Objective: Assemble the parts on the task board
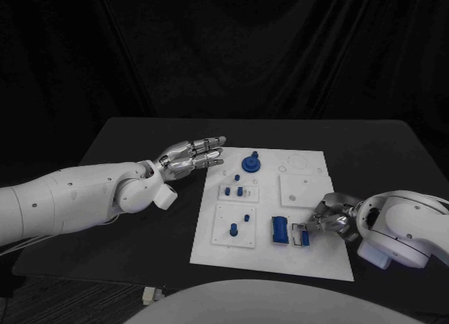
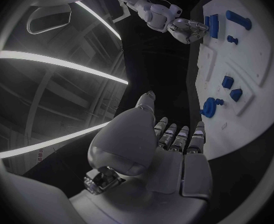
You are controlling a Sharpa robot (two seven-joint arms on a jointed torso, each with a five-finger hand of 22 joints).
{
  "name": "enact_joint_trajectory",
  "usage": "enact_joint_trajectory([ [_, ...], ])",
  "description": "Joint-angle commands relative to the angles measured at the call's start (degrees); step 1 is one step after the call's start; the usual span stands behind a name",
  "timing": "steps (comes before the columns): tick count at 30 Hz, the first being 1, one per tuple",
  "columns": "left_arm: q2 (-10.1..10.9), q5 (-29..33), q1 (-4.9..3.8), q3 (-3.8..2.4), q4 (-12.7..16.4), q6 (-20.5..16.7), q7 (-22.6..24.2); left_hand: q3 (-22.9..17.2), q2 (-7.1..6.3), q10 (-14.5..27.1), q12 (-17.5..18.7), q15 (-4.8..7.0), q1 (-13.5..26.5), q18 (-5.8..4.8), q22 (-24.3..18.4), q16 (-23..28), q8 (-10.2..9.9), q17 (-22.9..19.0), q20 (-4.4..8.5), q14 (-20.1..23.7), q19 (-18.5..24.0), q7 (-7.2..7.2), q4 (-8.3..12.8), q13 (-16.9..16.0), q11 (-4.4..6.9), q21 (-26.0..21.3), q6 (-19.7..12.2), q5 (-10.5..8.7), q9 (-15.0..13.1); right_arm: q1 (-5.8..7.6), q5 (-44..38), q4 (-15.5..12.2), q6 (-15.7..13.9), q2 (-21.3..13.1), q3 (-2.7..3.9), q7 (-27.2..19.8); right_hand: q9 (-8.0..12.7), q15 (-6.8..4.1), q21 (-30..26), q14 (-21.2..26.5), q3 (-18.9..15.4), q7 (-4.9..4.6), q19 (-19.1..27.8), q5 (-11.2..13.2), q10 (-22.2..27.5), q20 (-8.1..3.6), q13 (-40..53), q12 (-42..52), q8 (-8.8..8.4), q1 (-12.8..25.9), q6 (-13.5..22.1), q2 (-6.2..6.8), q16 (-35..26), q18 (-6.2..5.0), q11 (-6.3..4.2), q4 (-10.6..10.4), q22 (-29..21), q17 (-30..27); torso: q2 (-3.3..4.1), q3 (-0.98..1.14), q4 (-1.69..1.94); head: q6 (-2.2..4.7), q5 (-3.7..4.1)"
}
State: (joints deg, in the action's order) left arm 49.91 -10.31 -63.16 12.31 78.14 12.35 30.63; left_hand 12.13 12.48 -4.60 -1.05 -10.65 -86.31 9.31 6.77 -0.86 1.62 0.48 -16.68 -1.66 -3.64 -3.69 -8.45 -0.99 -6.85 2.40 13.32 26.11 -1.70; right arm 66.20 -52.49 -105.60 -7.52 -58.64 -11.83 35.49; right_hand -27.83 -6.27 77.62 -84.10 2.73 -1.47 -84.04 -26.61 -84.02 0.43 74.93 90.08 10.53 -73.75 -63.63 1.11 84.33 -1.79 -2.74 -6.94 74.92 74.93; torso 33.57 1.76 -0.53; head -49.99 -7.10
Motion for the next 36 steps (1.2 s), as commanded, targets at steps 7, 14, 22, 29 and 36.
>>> enact_joint_trajectory([
  [7, -0.2, 0.4, 0.08, -0.06, 0.1, 0.9, 0.3, 0.0, 0.69, 0.1, -0.3, -0.21, 0.0, 0.46, -0.1, -0.3, 0.2, 0.1, 0.05, 0.0, -0.4, 0.12, 0.4, -0.1, -0.46, 0.4, 0.1, 0.22, -0.1, 0.04, 2.2, 1.0, 0.2, 1.0, 0.0, 0.5, -0.3, 0.21, 0.4, -3.6, 7.1, -0.24, -1.3, -0.1, -6.0, 0.01, 15.1, -0.1, 0.44, 0.7, 0.4, -0.22, 0.3, -0.83, -0.04, 6.3, 11.6, 1.2, 0.0, 0.0, -0.08, -0.01, -0.24],
  [14, -0.2, 0.4, 0.09, -0.06, 0.1, 1.0, 0.2, 0.0, 0.74, 0.1, -0.3, -0.21, 0.0, 0.46, -0.1, -0.3, 0.2, 0.1, 0.05, 0.0, -0.4, 0.17, 0.5, -0.1, -0.62, 0.4, 0.1, 0.26, -0.1, 0.0, 2.7, 1.4, 0.5, 1.3, 0.0, 0.5, -0.4, 0.2, 0.5, -3.6, 7.8, -0.22, -1.3, 0.6, -6.0, 0.01, 15.1, -0.1, 0.75, 1.6, 0.6, -0.13, 0.4, -0.82, -0.07, 6.2, 11.6, 1.3, 0.0, 0.01, -0.03, -0.01, -0.17],
  [22, -0.3, 0.4, 0.11, -0.06, 0.0, 1.3, -0.1, 0.0, 0.75, 0.1, -0.3, -0.21, 0.0, 0.46, -0.2, -0.3, 0.2, 0.1, 0.04, 0.1, -0.3, 0.18, 0.5, -0.1, -0.67, 0.3, 0.1, 0.27, -0.1, -0.02, 2.9, 1.8, 1.2, 1.7, 0.0, 0.7, -0.7, 0.2, 0.5, -3.6, 9.2, -0.22, -1.3, 3.4, -6.0, 0.01, 15.1, -0.1, 1.27, 3.5, 1.1, 0.25, 0.4, -0.81, -0.07, 6.0, 11.6, 1.2, -0.02, -0.01, -0.05, -0.01, -0.2],
  [29, -0.3, 0.4, 0.13, -0.06, 0.0, 1.4, -0.2, 0.0, 0.78, 0.1, -0.3, -0.22, 0.0, 0.46, -0.2, -0.2, 0.2, 0.1, 0.04, 0.1, -0.3, 0.17, 0.5, -0.1, -0.72, 0.3, 0.2, 0.28, -0.1, -0.03, 2.9, 2.1, 1.9, 2.1, -0.01, 0.8, -0.8, 0.2, 0.5, -3.6, 9.9, -0.21, -1.3, 5.9, -6.0, 0.02, 15.1, -0.1, 1.63, 4.9, 1.3, 0.56, 0.4, -0.82, -0.07, 5.5, 11.6, 1.1, -0.01, 0.0, -0.09, -0.01, -0.25],
  [36, -0.4, 0.4, 0.15, -0.06, -0.1, 1.5, -0.3, 0.0, 0.8, 0.1, -0.3, -0.22, 0.0, 0.46, -0.2, -0.2, 0.2, 0.1, 0.04, 0.1, -0.3, 0.15, 0.5, -0.1, -0.73, 0.3, 0.2, 0.29, -0.1, -0.05, 2.9, 2.1, 2.2, 2.3, -0.01, 0.8, -0.9, 0.24, 0.4, -3.5, 10.1, -0.22, -1.2, 8.2, -6.0, 0.04, 15.1, -0.1, 1.85, 5.9, 1.4, 0.74, 0.3, -0.86, -0.03, 5.1, 11.6, 0.9, 0.01, 0.0, -0.07, -0.01, -0.2],
])
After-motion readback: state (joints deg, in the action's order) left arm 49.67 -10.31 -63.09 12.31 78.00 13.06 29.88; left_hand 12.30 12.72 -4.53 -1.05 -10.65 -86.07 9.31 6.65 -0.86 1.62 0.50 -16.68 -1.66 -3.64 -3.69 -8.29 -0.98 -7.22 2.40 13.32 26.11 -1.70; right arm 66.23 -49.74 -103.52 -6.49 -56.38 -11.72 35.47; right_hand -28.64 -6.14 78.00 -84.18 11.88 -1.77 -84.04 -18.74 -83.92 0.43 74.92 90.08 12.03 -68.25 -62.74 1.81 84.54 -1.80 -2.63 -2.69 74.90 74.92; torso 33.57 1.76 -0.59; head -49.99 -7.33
